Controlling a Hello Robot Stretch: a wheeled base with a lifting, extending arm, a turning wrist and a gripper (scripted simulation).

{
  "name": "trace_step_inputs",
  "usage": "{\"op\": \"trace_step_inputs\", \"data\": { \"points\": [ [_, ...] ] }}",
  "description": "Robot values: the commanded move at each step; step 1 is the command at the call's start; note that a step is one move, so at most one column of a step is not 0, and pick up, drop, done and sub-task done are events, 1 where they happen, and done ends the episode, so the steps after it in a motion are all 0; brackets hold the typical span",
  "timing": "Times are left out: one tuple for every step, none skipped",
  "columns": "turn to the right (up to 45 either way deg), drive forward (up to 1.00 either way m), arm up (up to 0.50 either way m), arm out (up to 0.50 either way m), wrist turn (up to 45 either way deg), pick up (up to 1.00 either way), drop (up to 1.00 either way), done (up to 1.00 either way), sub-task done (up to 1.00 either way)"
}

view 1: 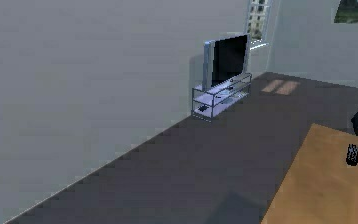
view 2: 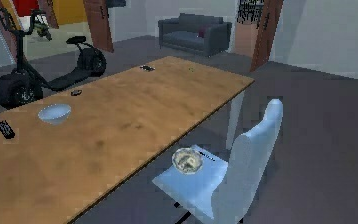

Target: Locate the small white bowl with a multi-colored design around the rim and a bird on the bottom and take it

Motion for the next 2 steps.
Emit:
{"op": "trace_step_inputs", "data": {
  "points": [
    [0.0, 0.00, 0.50, 0.00, 0.0, 0.00, 0.00, 0.00, 0.00],
    [0.0, 0.00, 0.10, 0.00, 0.0, 0.00, 0.00, 0.00, 0.00]
  ]
}}
